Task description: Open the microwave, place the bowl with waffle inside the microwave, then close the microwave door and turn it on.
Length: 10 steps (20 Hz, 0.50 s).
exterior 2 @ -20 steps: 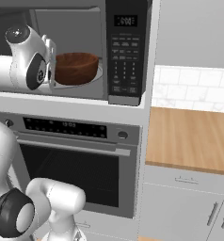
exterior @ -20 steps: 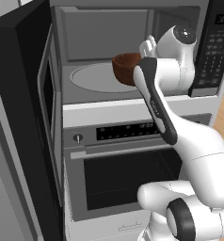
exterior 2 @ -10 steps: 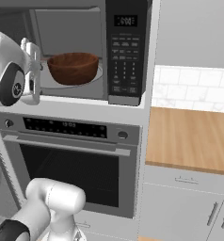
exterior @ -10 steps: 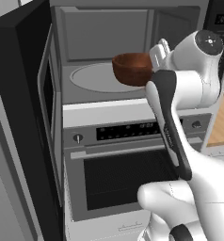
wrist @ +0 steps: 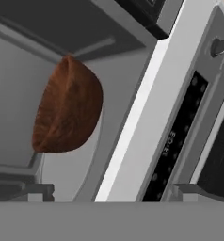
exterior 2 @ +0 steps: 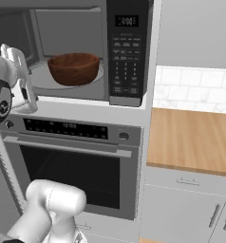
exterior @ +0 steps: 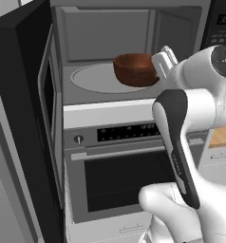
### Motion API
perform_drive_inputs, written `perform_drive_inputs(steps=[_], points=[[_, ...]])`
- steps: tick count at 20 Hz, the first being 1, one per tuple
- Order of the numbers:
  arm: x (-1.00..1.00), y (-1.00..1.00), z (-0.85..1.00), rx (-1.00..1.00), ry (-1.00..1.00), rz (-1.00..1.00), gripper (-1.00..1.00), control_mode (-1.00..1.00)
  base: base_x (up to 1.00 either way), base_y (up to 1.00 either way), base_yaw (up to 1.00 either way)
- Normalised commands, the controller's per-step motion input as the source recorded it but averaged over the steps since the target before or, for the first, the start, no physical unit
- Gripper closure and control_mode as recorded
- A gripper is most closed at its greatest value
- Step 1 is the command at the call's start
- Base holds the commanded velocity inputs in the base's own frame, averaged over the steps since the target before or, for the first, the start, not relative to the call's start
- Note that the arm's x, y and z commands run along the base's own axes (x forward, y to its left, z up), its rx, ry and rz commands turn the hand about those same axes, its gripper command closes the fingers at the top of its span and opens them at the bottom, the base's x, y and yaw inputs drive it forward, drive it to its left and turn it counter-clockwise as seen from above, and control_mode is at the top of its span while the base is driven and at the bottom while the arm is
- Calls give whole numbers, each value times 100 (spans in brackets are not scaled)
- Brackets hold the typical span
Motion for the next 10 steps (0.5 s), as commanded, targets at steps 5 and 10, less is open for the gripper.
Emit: perform_drive_inputs(steps=[5,10], points=[[-25,19,-39,-25,-16,18,-100,-100,0,0,0],[1,38,-32,-17,-13,22,-100,-100,0,0,0]])
